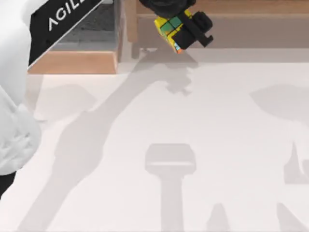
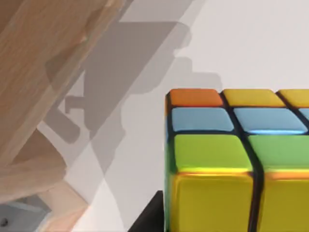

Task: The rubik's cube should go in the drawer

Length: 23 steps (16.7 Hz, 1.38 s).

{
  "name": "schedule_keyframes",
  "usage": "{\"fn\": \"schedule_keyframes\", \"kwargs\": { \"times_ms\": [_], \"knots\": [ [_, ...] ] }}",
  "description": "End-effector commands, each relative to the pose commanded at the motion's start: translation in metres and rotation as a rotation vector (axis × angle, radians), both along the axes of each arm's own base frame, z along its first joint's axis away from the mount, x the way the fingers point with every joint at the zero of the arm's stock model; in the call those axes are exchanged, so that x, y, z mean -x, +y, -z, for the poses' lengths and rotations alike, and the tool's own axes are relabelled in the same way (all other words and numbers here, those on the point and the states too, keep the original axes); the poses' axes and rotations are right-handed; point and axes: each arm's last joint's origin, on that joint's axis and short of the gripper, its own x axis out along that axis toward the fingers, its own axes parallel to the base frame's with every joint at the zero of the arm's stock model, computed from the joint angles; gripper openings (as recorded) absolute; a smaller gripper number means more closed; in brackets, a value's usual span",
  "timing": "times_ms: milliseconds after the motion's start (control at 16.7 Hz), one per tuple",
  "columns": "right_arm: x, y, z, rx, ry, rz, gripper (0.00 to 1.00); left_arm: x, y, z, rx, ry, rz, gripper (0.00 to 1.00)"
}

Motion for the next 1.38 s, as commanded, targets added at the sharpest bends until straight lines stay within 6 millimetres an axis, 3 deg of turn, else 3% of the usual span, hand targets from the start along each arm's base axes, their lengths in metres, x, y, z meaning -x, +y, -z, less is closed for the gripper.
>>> {"fn": "schedule_keyframes", "kwargs": {
  "times_ms": [240,480,720,900,1020,1140,1260,1380],
  "knots": [
    [0.0,0.0,0.0,0.0,0.0,0.0,1.0,-0.037,0.104,-0.018,-0.039,0.129,-0.199,0.0],
    [0.0,0.0,0.0,0.0,0.0,0.0,1.0,-0.063,0.219,-0.02,-0.041,0.23,-0.452,0.0],
    [0.0,0.0,0.0,0.0,0.0,0.0,1.0,-0.076,0.331,0.001,-0.025,0.317,-0.701,0.0],
    [0.0,0.0,0.0,0.0,0.0,0.0,1.0,-0.081,0.398,0.037,-0.01,0.389,-0.844,0.0],
    [0.0,0.0,0.0,0.0,0.0,0.0,1.0,-0.086,0.428,0.069,-0.002,0.442,-0.902,0.0],
    [0.0,0.0,0.0,0.0,0.0,0.0,1.0,-0.091,0.444,0.1,0.002,0.494,-0.931,0.0],
    [0.0,0.0,0.0,0.0,0.0,0.0,1.0,-0.095,0.45,0.123,0.004,0.532,-0.94,0.0],
    [0.0,0.0,0.0,0.0,0.0,0.0,1.0,-0.097,0.45,0.132,0.004,0.546,-0.94,0.0]
  ]
}}
